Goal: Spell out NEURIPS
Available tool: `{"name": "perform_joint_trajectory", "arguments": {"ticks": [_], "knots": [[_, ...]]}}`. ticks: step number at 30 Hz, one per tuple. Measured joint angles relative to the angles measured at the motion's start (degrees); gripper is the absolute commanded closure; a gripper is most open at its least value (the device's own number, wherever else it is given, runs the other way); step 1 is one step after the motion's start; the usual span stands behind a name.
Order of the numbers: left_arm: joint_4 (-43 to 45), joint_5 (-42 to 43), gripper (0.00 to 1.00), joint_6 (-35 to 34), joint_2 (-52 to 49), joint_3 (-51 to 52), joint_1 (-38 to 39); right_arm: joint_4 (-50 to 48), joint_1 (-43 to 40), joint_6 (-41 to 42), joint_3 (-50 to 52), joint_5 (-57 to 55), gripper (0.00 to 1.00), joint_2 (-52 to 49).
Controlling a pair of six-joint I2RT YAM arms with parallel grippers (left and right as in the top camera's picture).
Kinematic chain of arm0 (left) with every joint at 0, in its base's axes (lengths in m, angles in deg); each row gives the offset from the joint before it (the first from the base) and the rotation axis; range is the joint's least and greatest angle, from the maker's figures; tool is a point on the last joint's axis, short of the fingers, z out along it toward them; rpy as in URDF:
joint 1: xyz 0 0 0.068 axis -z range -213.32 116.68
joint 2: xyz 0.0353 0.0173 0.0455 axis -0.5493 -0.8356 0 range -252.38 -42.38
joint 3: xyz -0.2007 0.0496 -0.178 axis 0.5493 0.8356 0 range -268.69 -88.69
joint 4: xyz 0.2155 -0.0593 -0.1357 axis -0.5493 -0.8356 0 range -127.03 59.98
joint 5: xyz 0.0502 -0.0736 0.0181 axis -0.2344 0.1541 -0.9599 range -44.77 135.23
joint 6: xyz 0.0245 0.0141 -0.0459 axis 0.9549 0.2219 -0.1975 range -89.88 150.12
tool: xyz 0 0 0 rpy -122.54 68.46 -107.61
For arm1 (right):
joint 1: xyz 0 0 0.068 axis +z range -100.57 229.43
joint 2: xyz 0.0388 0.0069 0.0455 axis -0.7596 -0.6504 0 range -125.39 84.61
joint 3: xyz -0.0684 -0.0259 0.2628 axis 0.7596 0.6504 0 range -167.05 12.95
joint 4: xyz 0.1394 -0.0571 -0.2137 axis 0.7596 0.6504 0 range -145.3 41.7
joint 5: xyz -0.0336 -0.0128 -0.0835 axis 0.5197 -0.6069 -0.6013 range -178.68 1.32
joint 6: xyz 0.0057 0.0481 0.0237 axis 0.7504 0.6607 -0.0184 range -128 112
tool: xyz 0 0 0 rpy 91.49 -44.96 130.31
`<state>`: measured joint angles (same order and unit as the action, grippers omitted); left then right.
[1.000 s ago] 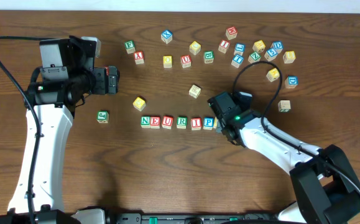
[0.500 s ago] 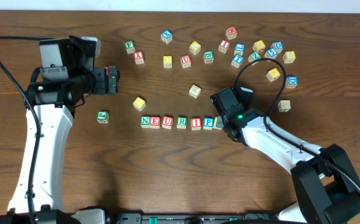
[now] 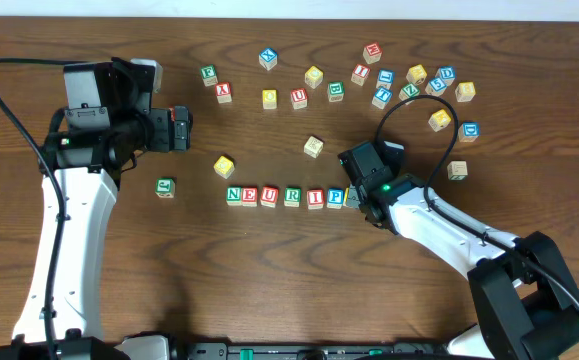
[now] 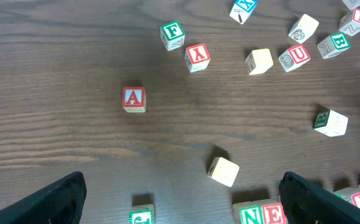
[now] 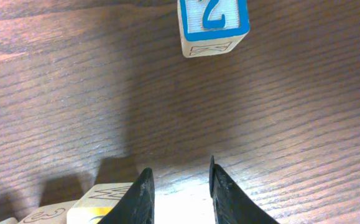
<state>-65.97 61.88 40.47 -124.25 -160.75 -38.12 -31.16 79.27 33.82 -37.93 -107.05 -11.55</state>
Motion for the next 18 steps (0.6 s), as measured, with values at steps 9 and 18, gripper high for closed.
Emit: {"name": "perform_joint_trajectory", "arguments": {"ticks": [9, 18], "knots": [[0.0, 0.0, 0.03, 0.0, 0.0, 0.0, 0.0, 0.0, 0.0, 0.0, 0.0, 1.1, 0.76, 0.0], [0.0, 0.0, 0.03, 0.0, 0.0, 0.0, 0.0, -0.6, 1.4, 0.0, 0.0, 1.5, 0.75, 0.0]]}}
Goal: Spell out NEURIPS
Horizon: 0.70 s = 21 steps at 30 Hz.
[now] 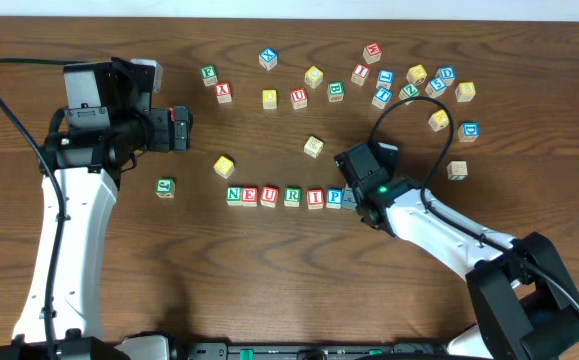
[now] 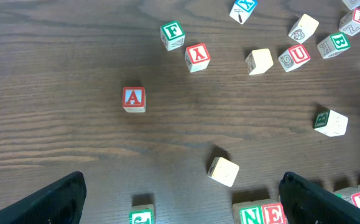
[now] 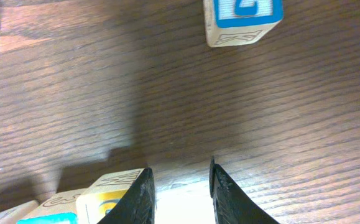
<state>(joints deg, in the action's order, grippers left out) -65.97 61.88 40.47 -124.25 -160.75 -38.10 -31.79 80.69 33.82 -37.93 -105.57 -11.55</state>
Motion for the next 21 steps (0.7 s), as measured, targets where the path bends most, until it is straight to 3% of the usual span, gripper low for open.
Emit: {"name": "perform_joint_trajectory", "arguments": {"ticks": [21], "knots": [[0.0, 0.0, 0.02, 0.0, 0.0, 0.0, 0.0, -0.1, 0.2, 0.0, 0.0, 0.7, 0.76, 0.0]]}}
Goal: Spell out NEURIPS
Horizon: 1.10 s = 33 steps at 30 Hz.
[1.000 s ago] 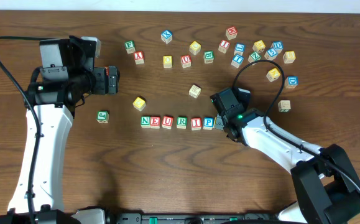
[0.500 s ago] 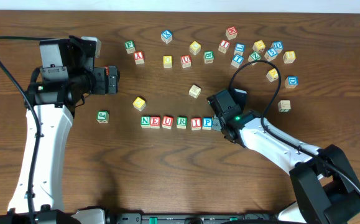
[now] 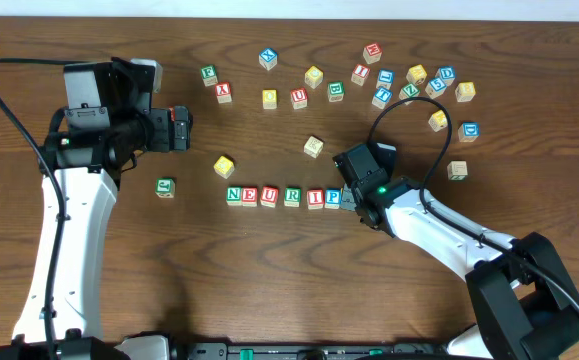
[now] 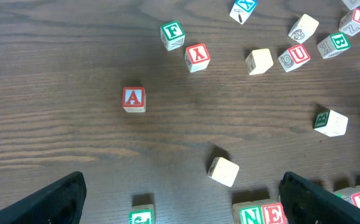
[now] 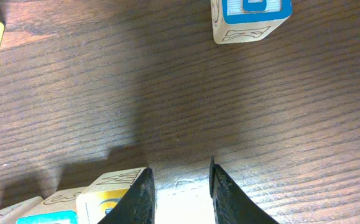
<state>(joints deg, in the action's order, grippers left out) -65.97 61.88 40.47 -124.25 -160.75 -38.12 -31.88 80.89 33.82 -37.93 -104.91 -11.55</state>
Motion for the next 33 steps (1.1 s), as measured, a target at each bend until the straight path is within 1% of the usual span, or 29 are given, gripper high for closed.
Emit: {"name": "perform_joint_trajectory", "arguments": {"ticks": [33], "knots": [[0.0, 0.0, 0.02, 0.0, 0.0, 0.0, 0.0, -2.3, 1.0, 0.0, 0.0, 3.2, 0.76, 0.0]]}}
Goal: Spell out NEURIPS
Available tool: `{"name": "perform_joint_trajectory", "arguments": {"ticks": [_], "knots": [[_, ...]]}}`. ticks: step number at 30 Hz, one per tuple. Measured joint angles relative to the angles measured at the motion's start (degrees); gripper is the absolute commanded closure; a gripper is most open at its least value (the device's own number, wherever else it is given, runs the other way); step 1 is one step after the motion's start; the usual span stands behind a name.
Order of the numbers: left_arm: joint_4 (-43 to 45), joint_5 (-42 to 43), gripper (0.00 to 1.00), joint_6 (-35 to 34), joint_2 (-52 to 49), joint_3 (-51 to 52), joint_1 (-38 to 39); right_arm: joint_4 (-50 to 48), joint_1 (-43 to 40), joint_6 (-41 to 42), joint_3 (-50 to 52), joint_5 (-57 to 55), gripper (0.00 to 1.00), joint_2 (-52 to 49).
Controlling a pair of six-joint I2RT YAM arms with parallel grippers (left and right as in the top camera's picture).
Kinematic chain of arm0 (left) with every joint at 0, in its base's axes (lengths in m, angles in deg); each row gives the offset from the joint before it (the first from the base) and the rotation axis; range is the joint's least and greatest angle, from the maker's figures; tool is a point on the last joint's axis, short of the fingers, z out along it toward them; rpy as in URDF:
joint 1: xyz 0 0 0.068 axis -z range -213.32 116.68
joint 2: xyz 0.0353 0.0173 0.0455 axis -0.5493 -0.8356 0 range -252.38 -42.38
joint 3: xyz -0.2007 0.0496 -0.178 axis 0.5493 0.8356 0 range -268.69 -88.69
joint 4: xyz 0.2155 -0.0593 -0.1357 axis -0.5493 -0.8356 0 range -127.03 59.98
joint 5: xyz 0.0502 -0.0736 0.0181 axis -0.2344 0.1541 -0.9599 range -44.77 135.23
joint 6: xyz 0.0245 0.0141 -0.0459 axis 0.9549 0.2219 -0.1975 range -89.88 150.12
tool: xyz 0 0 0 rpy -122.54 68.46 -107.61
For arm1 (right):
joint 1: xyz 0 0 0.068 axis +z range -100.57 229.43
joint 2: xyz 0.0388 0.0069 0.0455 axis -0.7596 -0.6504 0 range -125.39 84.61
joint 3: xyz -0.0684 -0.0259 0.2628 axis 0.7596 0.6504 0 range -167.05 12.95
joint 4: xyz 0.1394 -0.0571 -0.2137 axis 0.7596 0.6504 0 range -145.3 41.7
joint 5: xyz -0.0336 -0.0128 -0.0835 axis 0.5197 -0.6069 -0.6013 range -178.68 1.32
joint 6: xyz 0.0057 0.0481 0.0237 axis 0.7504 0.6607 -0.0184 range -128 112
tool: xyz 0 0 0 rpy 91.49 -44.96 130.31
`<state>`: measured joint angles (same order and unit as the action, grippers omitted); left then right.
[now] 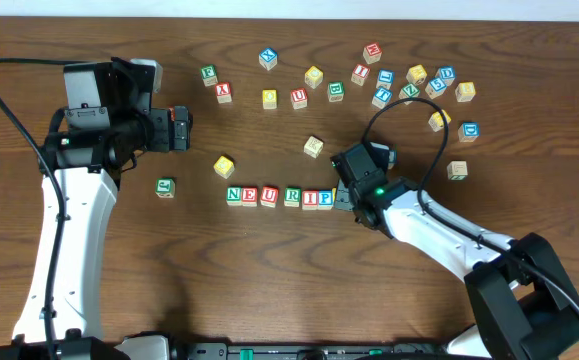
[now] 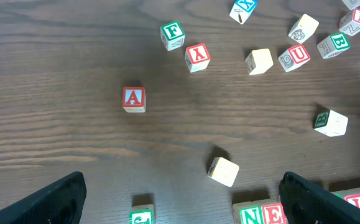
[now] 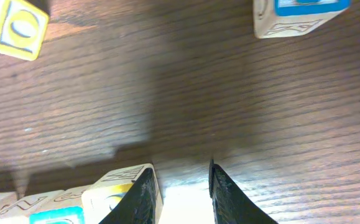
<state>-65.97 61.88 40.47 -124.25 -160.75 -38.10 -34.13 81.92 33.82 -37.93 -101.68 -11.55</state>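
A row of blocks reading N (image 1: 234, 195), E, U, R, I, P (image 1: 326, 198) lies mid-table; its N and E (image 2: 263, 215) show at the bottom of the left wrist view. My right gripper (image 1: 342, 196) sits at the row's right end, shut on a pale block (image 3: 183, 205) whose letter is hidden. That block rests beside a yellow-faced block (image 3: 119, 194) touching the left finger. My left gripper (image 1: 183, 128) hovers at the upper left, open (image 2: 181, 177) and holding nothing.
Many loose letter blocks lie along the back (image 1: 384, 78). Nearer are a yellow block (image 1: 224, 165), a green one (image 1: 165, 187), another yellow (image 1: 313, 146) and a pale one (image 1: 457, 169). A blue-topped block (image 3: 301, 12) lies ahead of the right fingers.
My right gripper, still shut on its block, has shifted slightly left, closing up against the P. The I and P now sit tighter together. The left arm has not moved.
My right gripper held a pale block a little right of the N-E-U-R-I-P row. At each later moment it stood further left, closer to the P. Now the block is at the row's end. The left gripper stayed open and still throughout.
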Motion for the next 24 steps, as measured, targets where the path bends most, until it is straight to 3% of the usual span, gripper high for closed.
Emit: {"name": "perform_joint_trajectory", "arguments": {"ticks": [24], "knots": [[0.0, 0.0, 0.02, 0.0, 0.0, 0.0, 0.0, 3.7, -0.2, 0.0, 0.0, -2.3, 0.74, 0.0]]}}
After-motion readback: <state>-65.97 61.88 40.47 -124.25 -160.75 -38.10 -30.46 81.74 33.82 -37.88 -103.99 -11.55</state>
